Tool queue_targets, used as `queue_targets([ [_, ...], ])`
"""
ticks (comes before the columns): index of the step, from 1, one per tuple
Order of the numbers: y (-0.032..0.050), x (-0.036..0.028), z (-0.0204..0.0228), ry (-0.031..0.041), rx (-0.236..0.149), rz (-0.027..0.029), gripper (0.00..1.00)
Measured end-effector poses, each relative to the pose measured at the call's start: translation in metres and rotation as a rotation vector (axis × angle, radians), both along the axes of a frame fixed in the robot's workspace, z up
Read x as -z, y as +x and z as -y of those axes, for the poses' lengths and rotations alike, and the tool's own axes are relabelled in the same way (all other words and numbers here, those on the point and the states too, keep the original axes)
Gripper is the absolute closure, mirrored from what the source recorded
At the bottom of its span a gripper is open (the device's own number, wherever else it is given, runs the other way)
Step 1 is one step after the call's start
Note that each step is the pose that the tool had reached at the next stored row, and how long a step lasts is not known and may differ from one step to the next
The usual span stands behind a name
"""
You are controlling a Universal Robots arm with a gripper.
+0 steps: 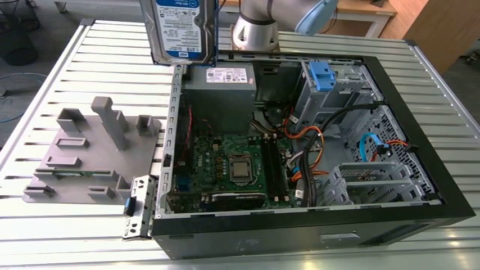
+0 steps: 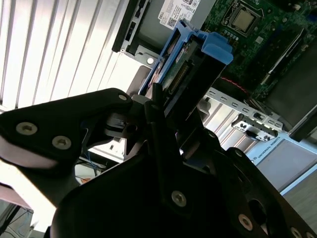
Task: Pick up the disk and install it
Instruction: 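Pick up the disk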
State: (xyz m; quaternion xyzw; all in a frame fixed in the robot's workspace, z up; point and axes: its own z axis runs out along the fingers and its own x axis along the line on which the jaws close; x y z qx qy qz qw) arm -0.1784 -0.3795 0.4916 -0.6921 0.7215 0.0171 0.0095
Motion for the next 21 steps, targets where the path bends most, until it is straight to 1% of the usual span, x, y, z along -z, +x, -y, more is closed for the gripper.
queue_targets([
  [6, 0.0152, 0.0001, 0.0000, 0.0001, 0.000, 0.0000, 0.65],
  [13, 0.0351, 0.0001, 0.0000, 0.0000, 0.000, -0.0001, 0.65],
  [21, 0.0647, 0.0004, 0.0000, 0.0000, 0.000, 0.0000, 0.65],
])
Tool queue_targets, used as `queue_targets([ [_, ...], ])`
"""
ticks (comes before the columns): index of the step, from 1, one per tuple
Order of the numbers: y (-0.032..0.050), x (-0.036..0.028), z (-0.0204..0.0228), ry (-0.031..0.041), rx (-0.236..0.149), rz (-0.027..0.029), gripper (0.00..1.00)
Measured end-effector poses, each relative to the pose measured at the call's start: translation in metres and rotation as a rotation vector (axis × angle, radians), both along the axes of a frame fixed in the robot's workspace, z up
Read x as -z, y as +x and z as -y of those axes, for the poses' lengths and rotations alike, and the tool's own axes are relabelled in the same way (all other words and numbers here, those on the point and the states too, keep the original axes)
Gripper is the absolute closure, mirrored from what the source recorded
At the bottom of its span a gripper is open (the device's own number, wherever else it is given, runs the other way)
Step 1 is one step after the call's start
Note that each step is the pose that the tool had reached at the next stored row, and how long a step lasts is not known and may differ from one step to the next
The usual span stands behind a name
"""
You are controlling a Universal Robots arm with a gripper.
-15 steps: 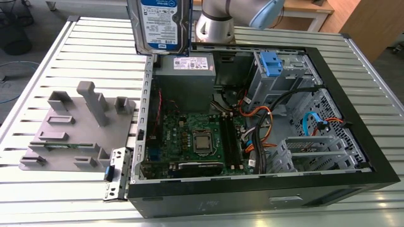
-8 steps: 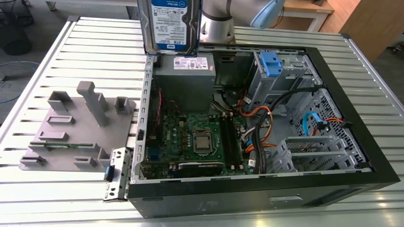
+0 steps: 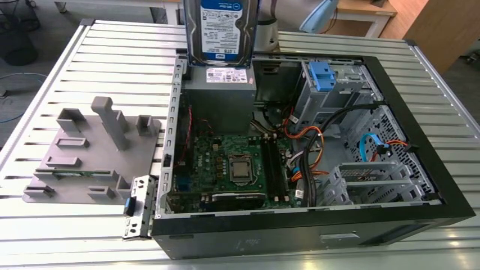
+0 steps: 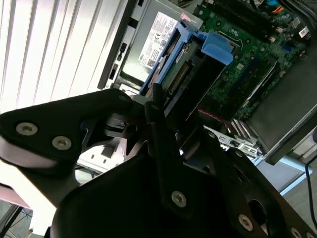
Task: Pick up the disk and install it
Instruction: 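Pick up the disk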
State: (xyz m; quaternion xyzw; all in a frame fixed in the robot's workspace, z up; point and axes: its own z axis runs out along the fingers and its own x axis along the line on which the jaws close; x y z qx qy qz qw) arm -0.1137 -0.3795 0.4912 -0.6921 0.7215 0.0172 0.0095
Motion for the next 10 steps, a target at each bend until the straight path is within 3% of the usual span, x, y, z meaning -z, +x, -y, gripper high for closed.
queue_targets([
  [10, 0.0410, 0.0004, -0.0001, 0.0000, 0.000, 0.0000, 0.65],
])
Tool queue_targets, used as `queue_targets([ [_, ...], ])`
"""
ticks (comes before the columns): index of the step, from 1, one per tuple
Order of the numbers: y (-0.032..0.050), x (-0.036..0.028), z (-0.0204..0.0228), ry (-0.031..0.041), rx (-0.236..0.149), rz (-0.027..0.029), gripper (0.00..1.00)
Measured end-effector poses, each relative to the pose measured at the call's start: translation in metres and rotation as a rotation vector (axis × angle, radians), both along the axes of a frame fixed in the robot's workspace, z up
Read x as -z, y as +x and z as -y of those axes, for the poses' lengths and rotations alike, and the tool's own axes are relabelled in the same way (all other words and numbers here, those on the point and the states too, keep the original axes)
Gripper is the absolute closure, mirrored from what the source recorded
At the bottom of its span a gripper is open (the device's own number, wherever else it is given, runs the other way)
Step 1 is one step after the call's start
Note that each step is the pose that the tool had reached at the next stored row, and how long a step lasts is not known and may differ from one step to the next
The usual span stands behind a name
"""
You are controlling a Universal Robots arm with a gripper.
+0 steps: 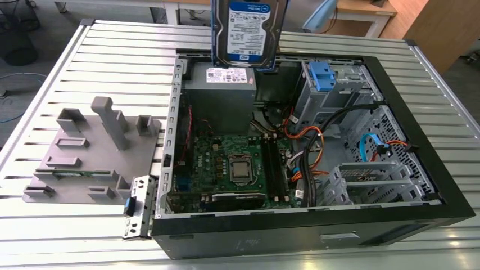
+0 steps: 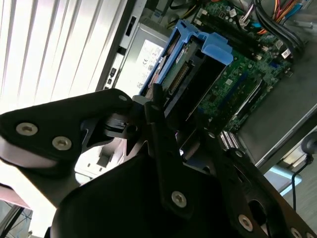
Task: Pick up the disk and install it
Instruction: 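Pick up the disk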
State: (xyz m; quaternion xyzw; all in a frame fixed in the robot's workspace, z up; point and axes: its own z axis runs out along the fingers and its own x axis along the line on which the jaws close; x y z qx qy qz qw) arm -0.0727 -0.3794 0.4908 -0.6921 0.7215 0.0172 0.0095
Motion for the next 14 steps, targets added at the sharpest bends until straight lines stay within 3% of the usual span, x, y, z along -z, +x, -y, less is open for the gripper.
queue_targets([
  [8, 0.0323, 0.0004, -0.0002, 0.0000, 0.000, 0.0000, 0.65],
  [14, 0.0473, 0.0007, -0.0002, 0.0000, 0.000, 0.0000, 0.65],
])
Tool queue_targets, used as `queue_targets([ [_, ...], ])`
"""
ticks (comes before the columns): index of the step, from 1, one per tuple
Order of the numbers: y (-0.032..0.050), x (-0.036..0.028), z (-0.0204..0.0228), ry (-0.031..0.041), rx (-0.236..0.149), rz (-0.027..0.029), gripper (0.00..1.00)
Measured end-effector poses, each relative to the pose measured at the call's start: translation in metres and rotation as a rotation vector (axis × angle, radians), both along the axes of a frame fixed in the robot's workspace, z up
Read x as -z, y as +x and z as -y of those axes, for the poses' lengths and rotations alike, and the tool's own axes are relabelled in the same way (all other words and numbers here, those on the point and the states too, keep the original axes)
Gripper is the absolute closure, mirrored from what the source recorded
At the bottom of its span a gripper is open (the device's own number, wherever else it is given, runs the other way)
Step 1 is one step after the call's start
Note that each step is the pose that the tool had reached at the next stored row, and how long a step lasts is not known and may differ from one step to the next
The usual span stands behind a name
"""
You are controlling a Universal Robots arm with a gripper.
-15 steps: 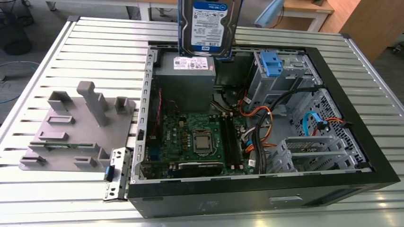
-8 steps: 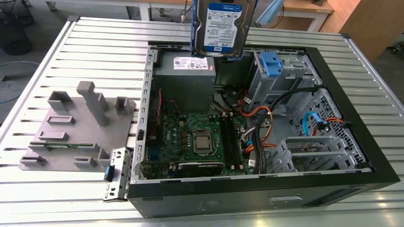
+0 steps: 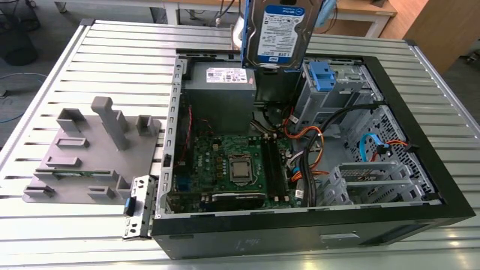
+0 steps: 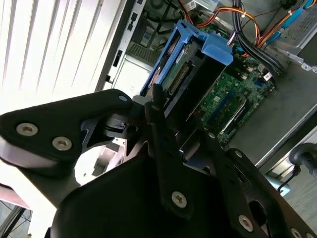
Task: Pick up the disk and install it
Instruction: 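Pick up the disk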
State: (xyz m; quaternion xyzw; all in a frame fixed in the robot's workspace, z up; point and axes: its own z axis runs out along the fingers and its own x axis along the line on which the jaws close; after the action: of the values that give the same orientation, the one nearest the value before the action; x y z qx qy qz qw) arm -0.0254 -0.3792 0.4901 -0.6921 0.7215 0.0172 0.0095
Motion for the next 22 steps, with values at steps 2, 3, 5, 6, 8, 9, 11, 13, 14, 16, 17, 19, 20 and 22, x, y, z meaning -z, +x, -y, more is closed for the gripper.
queue_targets([
  [2, 0.0003, 0.0000, -0.0001, 0.0000, 0.000, 0.0000, 0.65],
  [3, 0.0005, 0.0000, -0.0001, 0.0000, 0.000, 0.0000, 0.65],
  [5, 0.0008, 0.0000, 0.0000, 0.0000, 0.000, 0.0000, 0.65],
  [6, 0.0009, 0.0000, 0.0000, 0.0000, 0.000, 0.0000, 0.65],
  [8, 0.0009, 0.0000, 0.0010, -0.0001, 0.000, 0.0000, 0.65],
  [9, 0.0009, 0.0001, 0.0018, 0.0000, 0.000, 0.0000, 0.65],
  [11, 0.0009, 0.0001, 0.0036, 0.0000, 0.000, 0.0000, 0.65],
  [13, 0.0009, 0.0000, 0.0057, -0.0001, 0.000, -0.0001, 0.65],
  [14, 0.0009, 0.0000, 0.0071, -0.0001, 0.000, -0.0001, 0.65],
  [16, 0.0009, 0.0000, 0.0098, 0.0000, 0.000, 0.0000, 0.65],
  [17, 0.0009, 0.0001, 0.0114, 0.0000, 0.000, 0.0000, 0.65],
  [19, 0.0009, 0.0001, 0.0143, 0.0001, 0.000, 0.0000, 0.65],
  [20, 0.0009, 0.0000, 0.0159, -0.0001, 0.000, 0.0000, 0.65],
  [22, 0.0009, 0.0000, 0.0192, -0.0001, 0.000, -0.0001, 0.65],
])
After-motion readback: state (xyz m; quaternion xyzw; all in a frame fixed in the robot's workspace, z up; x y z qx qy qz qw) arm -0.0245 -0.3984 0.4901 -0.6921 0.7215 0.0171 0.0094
